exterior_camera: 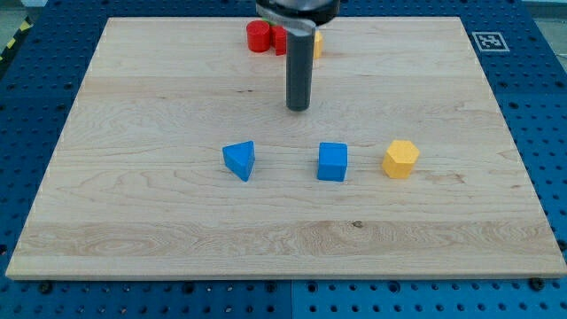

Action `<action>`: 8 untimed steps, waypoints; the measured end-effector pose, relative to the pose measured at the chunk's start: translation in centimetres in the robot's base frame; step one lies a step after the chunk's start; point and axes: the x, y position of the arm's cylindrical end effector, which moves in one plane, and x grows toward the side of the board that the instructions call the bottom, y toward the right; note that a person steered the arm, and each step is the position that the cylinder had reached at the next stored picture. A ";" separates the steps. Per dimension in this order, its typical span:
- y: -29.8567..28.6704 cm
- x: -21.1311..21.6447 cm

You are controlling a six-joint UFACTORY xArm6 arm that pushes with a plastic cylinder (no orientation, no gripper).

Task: Push the yellow heart towards the center right

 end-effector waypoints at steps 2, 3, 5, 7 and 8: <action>2.9 -3.9; 7.5 -4.1; 11.5 -10.2; 6.2 -16.4; 5.3 -15.9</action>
